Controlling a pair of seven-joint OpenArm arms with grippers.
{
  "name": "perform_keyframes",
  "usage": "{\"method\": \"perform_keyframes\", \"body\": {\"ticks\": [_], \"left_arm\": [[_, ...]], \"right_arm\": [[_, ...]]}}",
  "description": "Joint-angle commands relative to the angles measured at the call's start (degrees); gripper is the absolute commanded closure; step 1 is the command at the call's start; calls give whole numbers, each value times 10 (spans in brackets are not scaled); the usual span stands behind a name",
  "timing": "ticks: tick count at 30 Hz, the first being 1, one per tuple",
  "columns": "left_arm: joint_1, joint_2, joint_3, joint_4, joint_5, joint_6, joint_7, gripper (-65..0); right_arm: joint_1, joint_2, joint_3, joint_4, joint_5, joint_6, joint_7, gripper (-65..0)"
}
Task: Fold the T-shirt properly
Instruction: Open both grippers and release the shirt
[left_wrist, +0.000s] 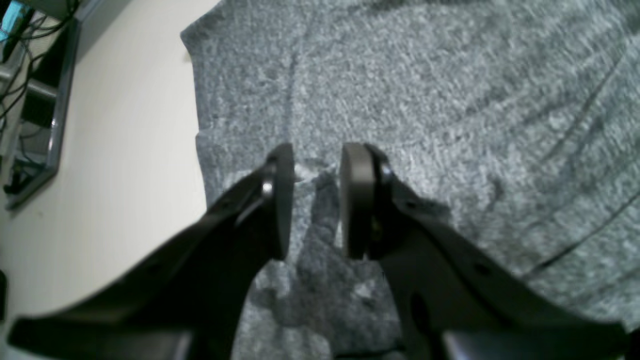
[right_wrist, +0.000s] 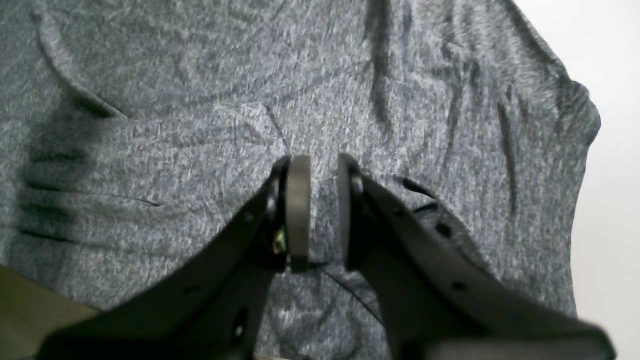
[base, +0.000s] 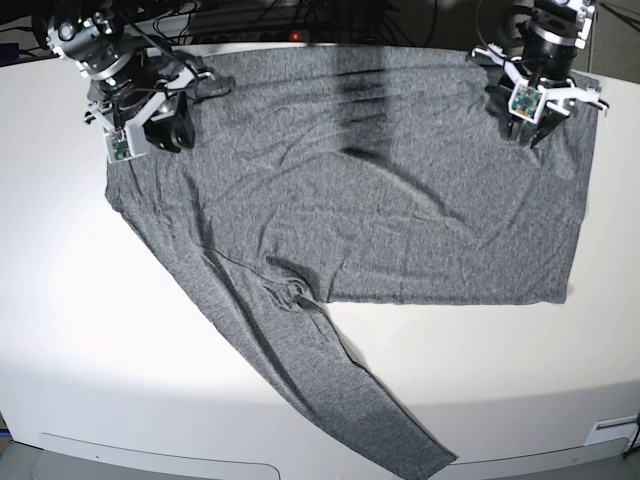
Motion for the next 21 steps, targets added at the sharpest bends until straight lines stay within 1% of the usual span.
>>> {"method": "perform_keyframes", "body": {"ticks": [1,3,4,5,6,8,10,11,12,16,18,21], "left_arm": [[1,-2,-2,11,2,7,-12,-164],[0,1,-2,11,2,6,-12,-179],[0,1,-2,11,2,7,-12,-203],[0,1,-2,11,2,7,-12,-236],[0,1,-2,11,2,7,-12,-275],[0,1,-2,11,2,7,-12,-362],[0,1,-2,11,2,7,-12,-437],[0,1,-2,11,2,7,-12,-453],[0,1,-2,11,2,7,-12,-451],[0,1,-2,11,2,7,-21,-451],[0,1,-2,11,2,7,-45,-451],[0,1,-2,11,2,7,-82,-451]], "right_arm": [[0,4,2,10,5,1,12,-107],[0,-1,2,10,5,1,12,-107],[0,-5,2,10,5,1,12,-115],[0,-8,2,10,5,1,12,-149],[0,-13,2,10,5,1,12,-196],[0,-21,2,10,5,1,11,-312],[0,-25,2,10,5,1,11,-409],[0,-25,2,10,5,2,11,-441],[0,-25,2,10,5,2,11,-460],[0,-25,2,10,5,1,12,-462],[0,-25,2,10,5,1,18,-462],[0,-25,2,10,5,1,42,-462]]}}
